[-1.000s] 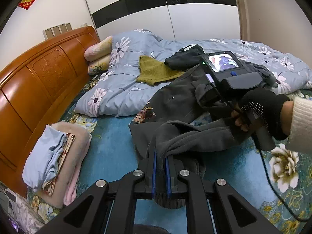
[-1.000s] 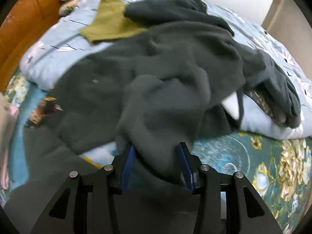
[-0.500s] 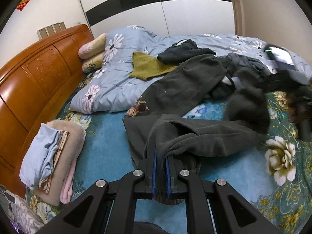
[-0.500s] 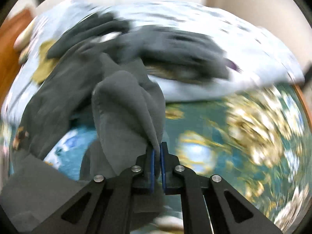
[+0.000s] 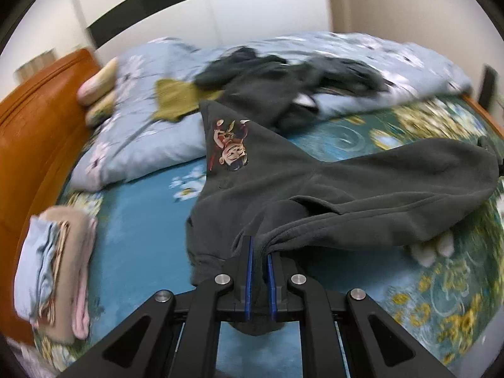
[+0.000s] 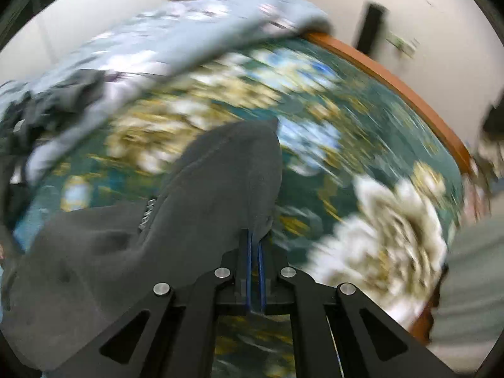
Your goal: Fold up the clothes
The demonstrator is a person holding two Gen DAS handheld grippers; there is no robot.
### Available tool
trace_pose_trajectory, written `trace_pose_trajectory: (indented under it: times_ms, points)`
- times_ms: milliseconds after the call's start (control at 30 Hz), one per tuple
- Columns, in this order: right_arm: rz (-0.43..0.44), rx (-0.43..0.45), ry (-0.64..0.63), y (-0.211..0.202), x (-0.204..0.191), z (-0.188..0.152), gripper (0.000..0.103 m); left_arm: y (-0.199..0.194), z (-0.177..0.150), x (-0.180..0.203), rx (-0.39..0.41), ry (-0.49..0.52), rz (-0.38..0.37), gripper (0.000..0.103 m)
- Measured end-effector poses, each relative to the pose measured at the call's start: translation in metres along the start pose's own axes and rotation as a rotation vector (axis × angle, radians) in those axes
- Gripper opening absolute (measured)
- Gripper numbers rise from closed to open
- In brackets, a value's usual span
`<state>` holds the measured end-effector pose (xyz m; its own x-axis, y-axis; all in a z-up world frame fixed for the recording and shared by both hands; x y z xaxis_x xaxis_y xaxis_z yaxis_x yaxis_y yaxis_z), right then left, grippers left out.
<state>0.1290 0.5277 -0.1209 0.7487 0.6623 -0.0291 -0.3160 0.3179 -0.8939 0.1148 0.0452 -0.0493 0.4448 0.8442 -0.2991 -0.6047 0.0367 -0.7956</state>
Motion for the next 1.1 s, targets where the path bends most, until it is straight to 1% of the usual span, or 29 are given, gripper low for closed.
trace_pose_trajectory:
  times_ms: [67, 100, 167, 233, 333, 400, 433, 500, 533, 567, 600, 633, 667, 700, 767, 833, 867, 900, 933, 967, 1033, 1100]
  points:
    - [-0.048, -0.039, 0.074, 0.018, 0.035, -0.006, 0.003, 0.000, 0.005, 0.019, -0.004, 0.029, -0.048, 0.011]
    - [-0.063, -0.054, 0.102, 0.023, 0.046, -0.008, 0.003, 0.000, 0.006, 0.028, -0.009, 0.042, -0.072, 0.011]
    - [-0.073, -0.124, 0.163, 0.037, 0.064, -0.019, 0.003, -0.001, 0.008, 0.042, -0.019, 0.061, -0.100, 0.012]
    - [-0.055, -0.158, 0.197, 0.042, 0.069, -0.028, 0.003, -0.003, 0.005, 0.047, -0.033, 0.061, -0.132, 0.013]
    - [-0.058, -0.163, 0.168, 0.040, 0.065, -0.033, 0.003, -0.003, -0.001, 0.045, -0.059, -0.014, -0.214, 0.015]
    - [-0.059, -0.158, 0.150, 0.036, 0.062, -0.033, 0.003, -0.004, -0.006, 0.041, -0.075, -0.083, -0.272, 0.016]
    - [-0.049, -0.155, 0.152, 0.035, 0.062, -0.032, 0.003, -0.005, -0.009, 0.038, -0.081, -0.114, -0.294, 0.016]
    - [-0.031, -0.148, 0.155, 0.031, 0.062, -0.031, 0.003, -0.007, -0.014, 0.035, -0.092, -0.139, -0.315, 0.017]
    - [-0.020, -0.139, 0.153, 0.027, 0.062, -0.030, 0.003, -0.010, -0.016, 0.034, -0.091, -0.140, -0.314, 0.022]
    - [-0.007, -0.127, 0.151, 0.020, 0.063, -0.028, 0.006, -0.013, -0.017, 0.033, -0.086, -0.135, -0.308, 0.032]
    - [-0.009, -0.117, 0.148, 0.015, 0.064, -0.026, 0.014, -0.016, -0.018, 0.031, -0.080, -0.125, -0.305, 0.036]
    - [-0.010, -0.106, 0.146, 0.010, 0.065, -0.023, 0.017, -0.021, -0.017, 0.028, -0.068, -0.115, -0.296, 0.046]
    - [-0.026, -0.093, 0.146, 0.006, 0.068, -0.018, 0.024, -0.025, -0.017, 0.025, -0.055, -0.105, -0.285, 0.052]
    - [-0.041, -0.080, 0.147, 0.002, 0.071, -0.012, 0.027, -0.029, -0.015, 0.020, -0.038, -0.103, -0.272, 0.053]
    - [-0.045, -0.050, 0.178, -0.004, 0.075, 0.003, 0.029, -0.036, -0.012, 0.006, -0.010, -0.124, -0.263, 0.058]
    - [-0.054, -0.005, 0.212, -0.016, 0.079, 0.016, 0.033, -0.037, -0.011, -0.015, 0.011, -0.185, -0.234, 0.062]
    - [-0.058, 0.018, 0.228, -0.022, 0.081, 0.022, 0.039, -0.035, -0.013, -0.025, 0.009, -0.223, -0.218, 0.063]
    - [-0.058, 0.046, 0.231, -0.028, 0.078, 0.027, 0.046, -0.029, -0.018, -0.035, -0.007, -0.276, -0.206, 0.063]
    - [-0.058, 0.074, 0.233, -0.034, 0.075, 0.033, 0.047, -0.022, -0.023, -0.045, -0.026, -0.333, -0.194, 0.064]
    - [-0.041, 0.077, 0.222, -0.033, 0.069, 0.037, 0.047, -0.013, -0.031, -0.054, -0.054, -0.403, -0.194, 0.064]
    - [-0.010, 0.070, 0.180, -0.033, 0.050, 0.033, 0.047, 0.007, -0.048, -0.068, -0.112, -0.541, -0.206, 0.064]
    - [0.028, 0.021, 0.125, -0.029, 0.025, 0.017, 0.047, 0.028, -0.064, -0.078, -0.168, -0.665, -0.227, 0.064]
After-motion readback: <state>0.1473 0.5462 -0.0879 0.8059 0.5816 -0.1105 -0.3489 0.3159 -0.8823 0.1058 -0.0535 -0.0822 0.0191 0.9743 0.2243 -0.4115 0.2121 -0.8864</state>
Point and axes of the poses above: each gripper's, at about its wrist camera, not at the fingertips, and y roughly the way its jaws point, x to its right, z to its top, the point moved 9 cm from there along y, roughly the way its jaws point, and after that the axes turned 13 degrees about y, right-handed, at the moved point
